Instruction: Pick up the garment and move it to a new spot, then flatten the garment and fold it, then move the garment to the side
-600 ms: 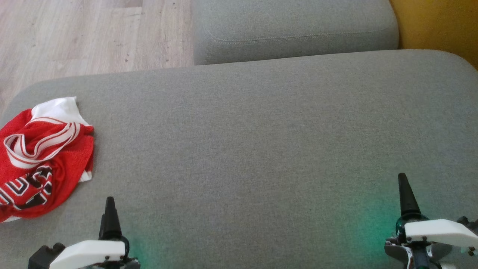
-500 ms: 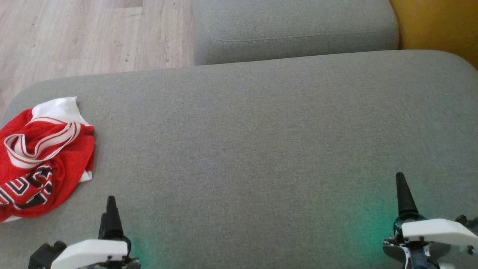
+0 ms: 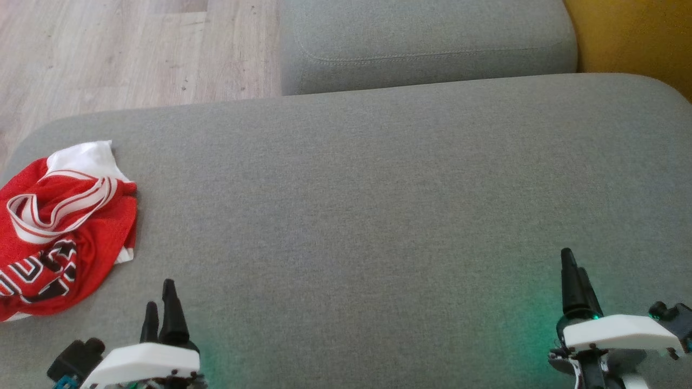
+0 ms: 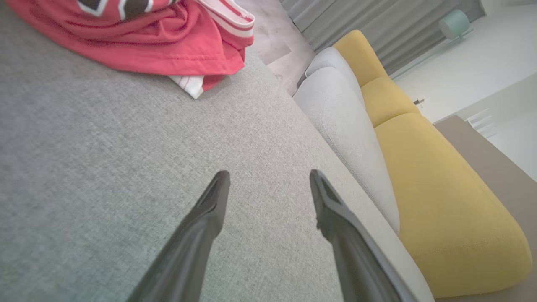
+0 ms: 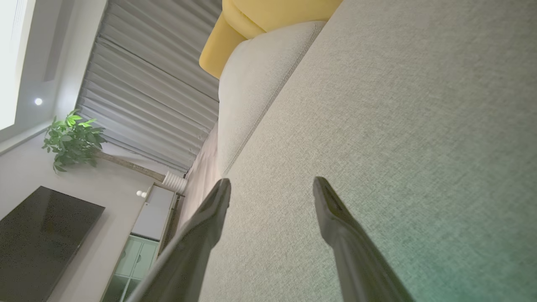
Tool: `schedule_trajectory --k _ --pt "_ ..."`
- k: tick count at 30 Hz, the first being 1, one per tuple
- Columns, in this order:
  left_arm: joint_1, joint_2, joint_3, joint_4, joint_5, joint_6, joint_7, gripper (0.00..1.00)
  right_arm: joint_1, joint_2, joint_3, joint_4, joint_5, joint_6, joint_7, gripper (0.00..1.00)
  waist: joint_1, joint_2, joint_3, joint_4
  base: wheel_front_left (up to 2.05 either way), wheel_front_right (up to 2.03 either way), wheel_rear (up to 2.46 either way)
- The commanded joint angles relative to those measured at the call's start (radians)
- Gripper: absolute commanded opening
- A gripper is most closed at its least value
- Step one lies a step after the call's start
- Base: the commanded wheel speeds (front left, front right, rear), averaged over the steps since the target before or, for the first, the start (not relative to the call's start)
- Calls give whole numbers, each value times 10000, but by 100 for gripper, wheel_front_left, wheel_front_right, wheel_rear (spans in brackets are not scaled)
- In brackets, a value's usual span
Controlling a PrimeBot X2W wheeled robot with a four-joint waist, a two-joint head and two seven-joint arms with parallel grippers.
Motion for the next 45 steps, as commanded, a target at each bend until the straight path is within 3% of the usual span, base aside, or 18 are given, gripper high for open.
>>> schedule_trajectory --k 1,45 --pt "-311 167 9 -394 431 73 -172 100 -531 -51 179 -374 -430 -3 -140 100 0 -1 1 -9 0 0 0" --pt "-220 419 -636 -428 5467 775 -1432 100 -636 -76 1034 -722 -5530 -6 -1130 100 0 -1 -6 -56 0 0 0"
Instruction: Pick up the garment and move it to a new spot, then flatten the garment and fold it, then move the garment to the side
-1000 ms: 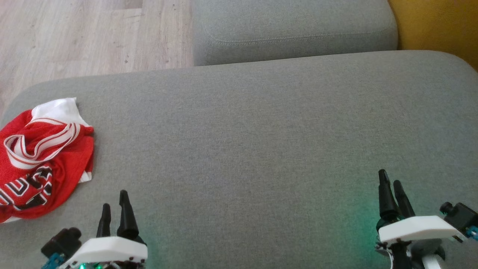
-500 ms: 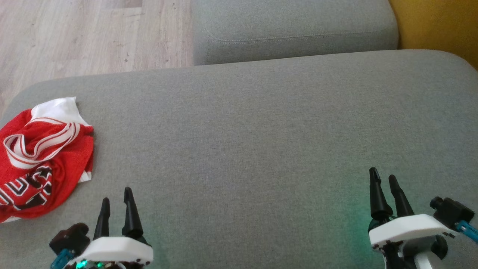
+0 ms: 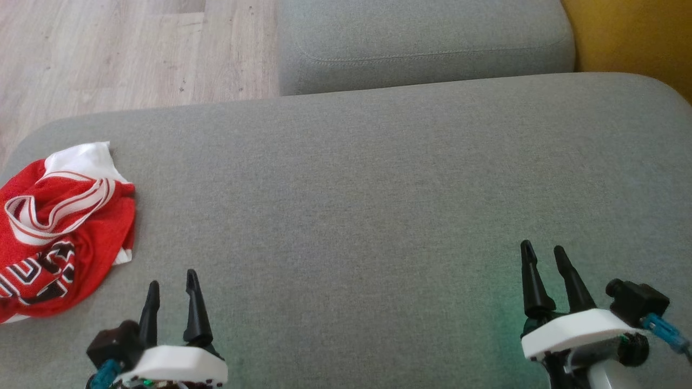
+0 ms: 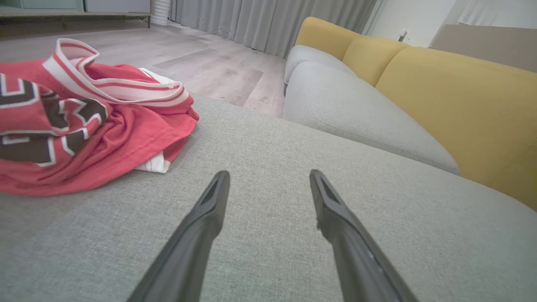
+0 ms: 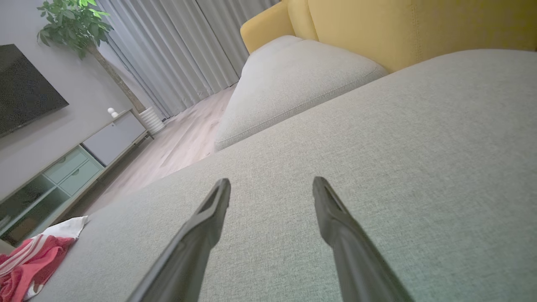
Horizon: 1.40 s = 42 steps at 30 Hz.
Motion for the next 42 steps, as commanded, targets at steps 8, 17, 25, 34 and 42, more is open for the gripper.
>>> schedule_trajectory --k 8,17,25,34,42 --pt "-212 173 122 -186 1052 162 -356 100 -559 -76 329 -459 -1137 -6 -334 100 0 0 -35 -11 0 0 0" --pt "-206 139 100 -84 1942 267 -649 100 -517 -82 469 -474 -2008 -7 -527 100 0 0 -86 7 0 0 0" --pt "-206 106 14 108 2515 279 -855 100 -481 -86 571 -451 -2620 -7 -674 100 0 0 -145 3 0 0 0" --pt "-192 34 81 310 2693 342 -1012 100 -436 -89 602 -434 -2949 -7 -872 100 0 0 -192 -61 0 0 0" --pt "-214 31 63 328 2646 392 -1012 100 -423 -89 596 -417 -2891 -7 -898 100 0 0 -178 -59 0 0 0"
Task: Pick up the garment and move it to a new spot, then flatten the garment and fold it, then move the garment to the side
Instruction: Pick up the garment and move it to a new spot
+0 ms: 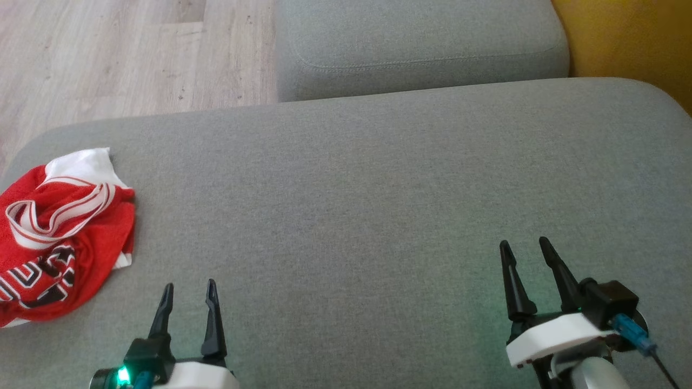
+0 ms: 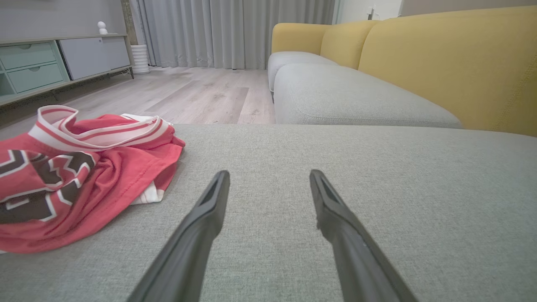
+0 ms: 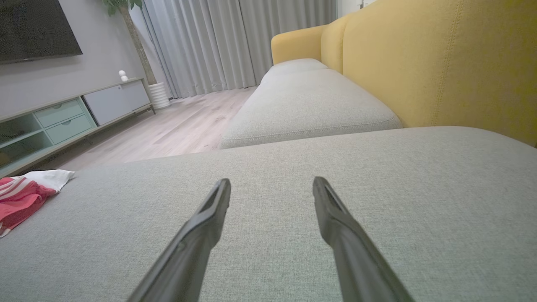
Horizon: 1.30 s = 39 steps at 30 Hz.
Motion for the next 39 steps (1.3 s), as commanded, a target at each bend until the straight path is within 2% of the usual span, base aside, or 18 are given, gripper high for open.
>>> schedule_trajectory --k 1,5,9,19,26,33,39 --pt "-297 33 329 -266 -2 62 -124 100 -385 -83 253 -318 20 -7 -129 100 0 0 6 16 0 0 0" --pt "-332 58 300 -277 17 79 -124 100 -357 -83 192 -328 -47 -7 -105 100 0 0 23 146 0 0 0" --pt "-330 103 294 -354 98 150 -124 100 -249 -83 123 -372 -163 -7 -61 100 0 0 48 595 0 0 0" --pt "-111 375 373 -581 208 250 -124 100 -103 -83 37 -505 -355 -7 -10 100 0 0 44 2844 0 0 0" --pt "-17 480 429 -676 171 317 -124 100 -218 -83 198 -481 -297 -7 -25 100 0 0 101 4140 0 0 0" --pt "48 536 463 -699 93 315 -124 100 -318 -83 279 -415 -259 -7 -35 100 0 0 176 4645 0 0 0" --pt "12 514 475 -775 -17 305 -124 100 -372 -83 281 -357 -262 -7 -40 100 0 0 317 4629 0 0 0"
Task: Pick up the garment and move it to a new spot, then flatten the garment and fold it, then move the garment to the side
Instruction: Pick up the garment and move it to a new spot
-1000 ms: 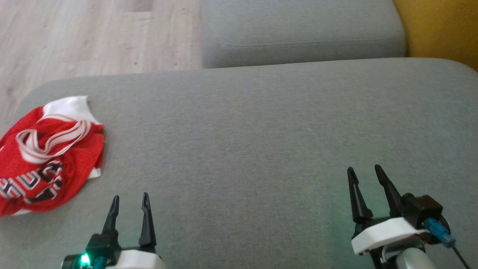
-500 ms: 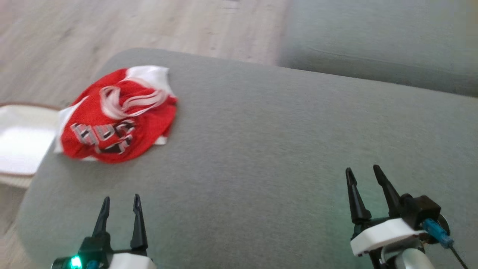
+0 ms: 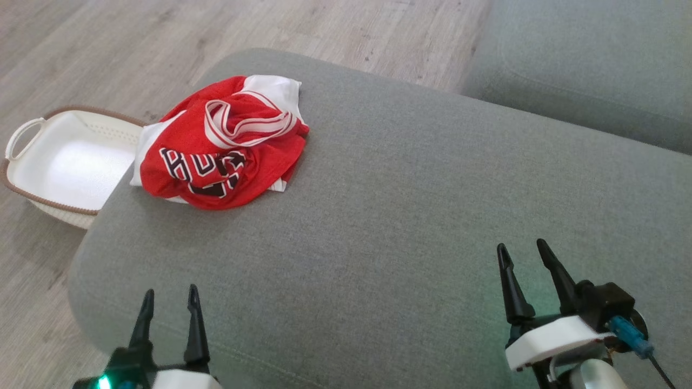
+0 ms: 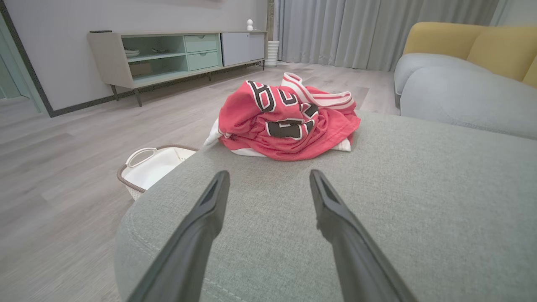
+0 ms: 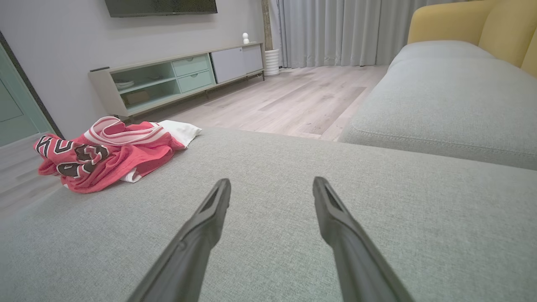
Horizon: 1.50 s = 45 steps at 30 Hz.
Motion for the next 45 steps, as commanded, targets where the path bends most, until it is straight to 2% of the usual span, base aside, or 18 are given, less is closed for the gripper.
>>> schedule_trajectory --k 1,4,7,10,12,13,15,21,26,31,32,34,40,45 --pt "-455 70 392 -416 -245 -79 -91 100 -473 -77 201 -265 -7 -7 -64 100 0 0 105 -52 0 0 0" --pt "-951 75 610 -782 -712 -280 177 100 -502 -77 73 -391 -128 -7 -6 100 0 0 374 -84 0 0 0" --pt "-1877 414 861 -1510 -1044 -492 837 100 -574 -77 -62 -618 -327 -7 122 100 0 0 754 -121 0 0 0" --pt "-2994 924 1263 -2118 -1571 -688 2026 100 -729 -77 -139 -975 -576 -7 334 100 0 0 1320 -262 0 0 0" --pt "-4146 1500 1799 -2210 -2202 -806 3174 100 -942 -77 -193 -1358 -844 -7 577 100 0 0 1976 -537 0 0 0" --pt "-4499 1550 2018 -2129 -2620 -863 3547 100 -1005 -77 -212 -1498 -936 -7 662 100 0 0 2220 -648 0 0 0" --pt "-5131 1782 2390 -1818 -3232 -915 4253 100 -1111 -77 -263 -1779 -1142 -7 842 100 0 0 2705 -875 0 0 0" --pt "-6398 2689 2760 95 -3990 -885 6209 100 -1269 -77 -503 -2740 -1764 -7 1380 100 0 0 4062 -1637 0 0 0" --pt "-6800 2668 3075 1405 -4811 -868 7151 100 -1317 -77 -524 -3255 -1881 -7 1568 100 0 0 4600 -2104 0 0 0" --pt "-6836 2802 2977 2231 -4919 -699 7921 100 -1298 -77 -486 -3433 -1871 -7 1621 100 0 0 4746 -2354 0 0 0" --pt "-6835 2849 2918 2393 -4894 -639 8118 85 -1292 -77 -487 -3447 -1851 -7 1624 100 0 0 4749 -2397 0 0 0" --pt "-6828 2926 2823 2611 -4872 -597 8406 0 -1288 -77 -472 -3430 -1777 -7 1608 100 0 0 4704 -2479 0 0 0" --pt "-6934 3410 2921 2522 -4528 -613 7599 0 -1221 -77 -406 -3123 -1447 -7 1422 100 0 0 4052 -2593 0 0 0" --pt "-7387 3882 2777 1813 -4076 -893 6742 0 -1132 -77 -358 -2714 -1102 -7 1140 100 0 0 3096 -2521 0 0 0"
